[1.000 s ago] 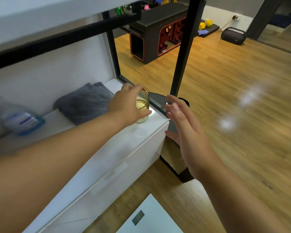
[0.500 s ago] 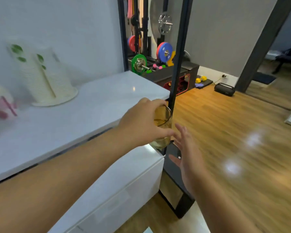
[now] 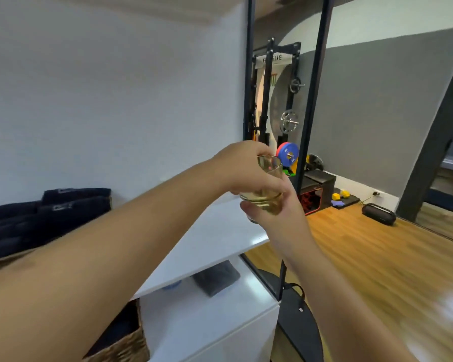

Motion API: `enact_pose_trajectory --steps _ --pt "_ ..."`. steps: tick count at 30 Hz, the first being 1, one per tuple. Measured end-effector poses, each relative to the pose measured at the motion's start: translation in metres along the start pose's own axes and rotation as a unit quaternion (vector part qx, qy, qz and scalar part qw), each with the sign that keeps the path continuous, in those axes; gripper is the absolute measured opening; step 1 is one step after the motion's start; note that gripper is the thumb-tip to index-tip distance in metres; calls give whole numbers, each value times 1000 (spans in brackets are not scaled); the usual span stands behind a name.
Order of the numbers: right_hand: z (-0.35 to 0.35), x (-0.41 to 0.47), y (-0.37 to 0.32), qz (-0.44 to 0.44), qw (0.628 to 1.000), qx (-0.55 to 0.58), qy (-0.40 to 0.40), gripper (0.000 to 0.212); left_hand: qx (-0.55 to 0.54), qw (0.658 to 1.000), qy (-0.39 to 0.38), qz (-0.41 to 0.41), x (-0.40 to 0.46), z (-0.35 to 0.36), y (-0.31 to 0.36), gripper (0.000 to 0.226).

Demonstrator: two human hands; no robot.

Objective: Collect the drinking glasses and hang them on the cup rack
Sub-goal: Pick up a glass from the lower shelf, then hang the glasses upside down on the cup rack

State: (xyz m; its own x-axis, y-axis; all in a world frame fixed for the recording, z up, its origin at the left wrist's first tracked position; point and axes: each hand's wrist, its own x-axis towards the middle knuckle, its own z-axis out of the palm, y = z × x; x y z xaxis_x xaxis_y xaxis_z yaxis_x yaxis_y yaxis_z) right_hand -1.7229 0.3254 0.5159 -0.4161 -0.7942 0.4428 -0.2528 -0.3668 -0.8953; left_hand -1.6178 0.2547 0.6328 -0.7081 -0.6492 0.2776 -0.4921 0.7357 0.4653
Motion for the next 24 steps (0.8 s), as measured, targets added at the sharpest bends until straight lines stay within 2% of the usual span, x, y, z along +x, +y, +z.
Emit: enact_pose_trajectory --steps 5,7,10,12,17,19,22,24 --pt "46 -20 -60 -11 996 78 -35 84 22 998 21 -47 -60 -80 8 74" --pt "73 -32 -78 3 990 131 -54 73 11 996 37 -76 -89 -111 4 77" --pt "122 -53 -107 37 963 249 -93 67 9 992 60 -107 -136 -155 -2 80" --pt "156 -68 -125 46 947 288 -133 66 25 989 73 -125 -169 -182 -7 85" --pt "244 -113 -159 20 940 239 -241 53 114 976 85 -167 -265 -238 -32 98" --pt "277 -134 -166 20 936 220 -275 55 134 970 91 -180 -305 -253 -42 98" --pt "328 -171 -175 43 922 222 -314 50 86 965 132 -212 -378 -277 -61 93" --pt "362 -198 -182 55 909 231 -343 53 61 954 192 -222 -434 -293 -78 88"
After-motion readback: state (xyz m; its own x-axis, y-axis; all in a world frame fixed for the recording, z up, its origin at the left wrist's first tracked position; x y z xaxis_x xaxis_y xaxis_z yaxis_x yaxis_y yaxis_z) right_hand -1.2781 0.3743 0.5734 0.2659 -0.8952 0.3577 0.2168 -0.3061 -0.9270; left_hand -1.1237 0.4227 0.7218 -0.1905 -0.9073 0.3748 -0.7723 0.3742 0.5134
